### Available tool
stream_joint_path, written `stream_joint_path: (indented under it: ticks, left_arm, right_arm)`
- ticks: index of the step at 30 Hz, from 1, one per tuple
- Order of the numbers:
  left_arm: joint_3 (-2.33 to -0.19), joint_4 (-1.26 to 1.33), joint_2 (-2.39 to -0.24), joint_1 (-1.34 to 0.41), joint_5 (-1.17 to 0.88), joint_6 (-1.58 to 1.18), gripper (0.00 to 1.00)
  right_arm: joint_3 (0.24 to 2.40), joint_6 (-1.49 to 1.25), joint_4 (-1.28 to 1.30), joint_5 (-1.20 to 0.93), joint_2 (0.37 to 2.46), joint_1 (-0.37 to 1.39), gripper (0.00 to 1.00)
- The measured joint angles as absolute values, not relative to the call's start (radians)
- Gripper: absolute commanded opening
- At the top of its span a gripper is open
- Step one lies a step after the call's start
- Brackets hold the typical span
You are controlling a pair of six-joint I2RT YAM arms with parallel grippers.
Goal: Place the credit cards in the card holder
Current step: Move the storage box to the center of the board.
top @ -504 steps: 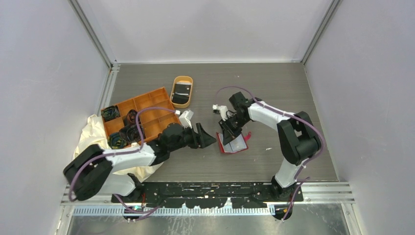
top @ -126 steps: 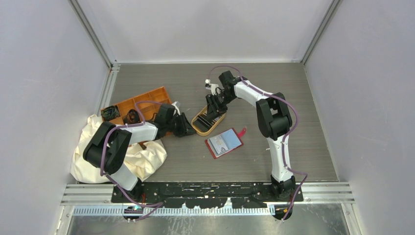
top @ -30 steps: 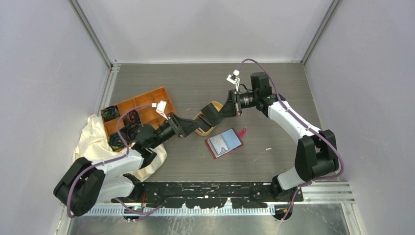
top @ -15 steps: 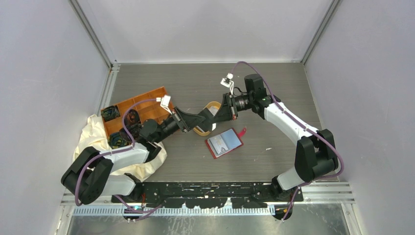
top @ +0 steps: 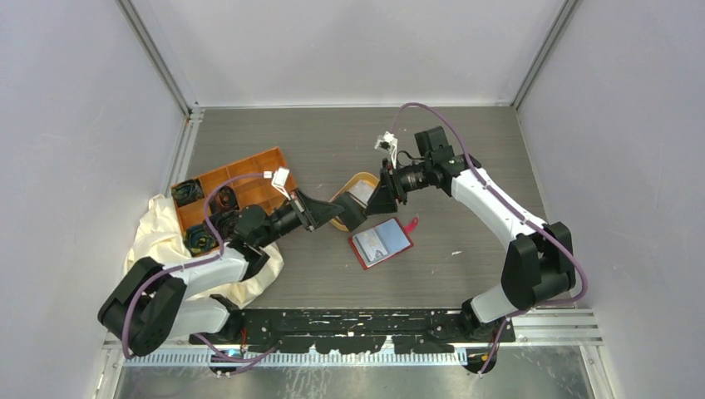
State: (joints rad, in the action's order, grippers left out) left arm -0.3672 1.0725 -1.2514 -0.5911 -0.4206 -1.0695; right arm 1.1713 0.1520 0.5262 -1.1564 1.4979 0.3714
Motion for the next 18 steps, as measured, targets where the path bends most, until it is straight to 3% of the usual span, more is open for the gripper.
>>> stream_joint_path:
  ticks: [4,10,18]
  left_arm:
    - [-0.336,0.837,-1.145,-0.572,-0.419,-1.007,0.00]
    - [-0.347,0.377,-0.972,-0.568,-0.377,-0.857,0.00]
    - [-0.348,0.082,-0.940,-0.568,-0.313,-0.780,0.00]
  right_arm:
    - [1.153,0.347,0.587,-0.982,1.464,0.362,0.52]
    - [1.037,0.459,0.546,-0.789,1.468,0.368,0.24]
    - [1.056,0.361,0.448,-0.520,1.660,0.535,0.15]
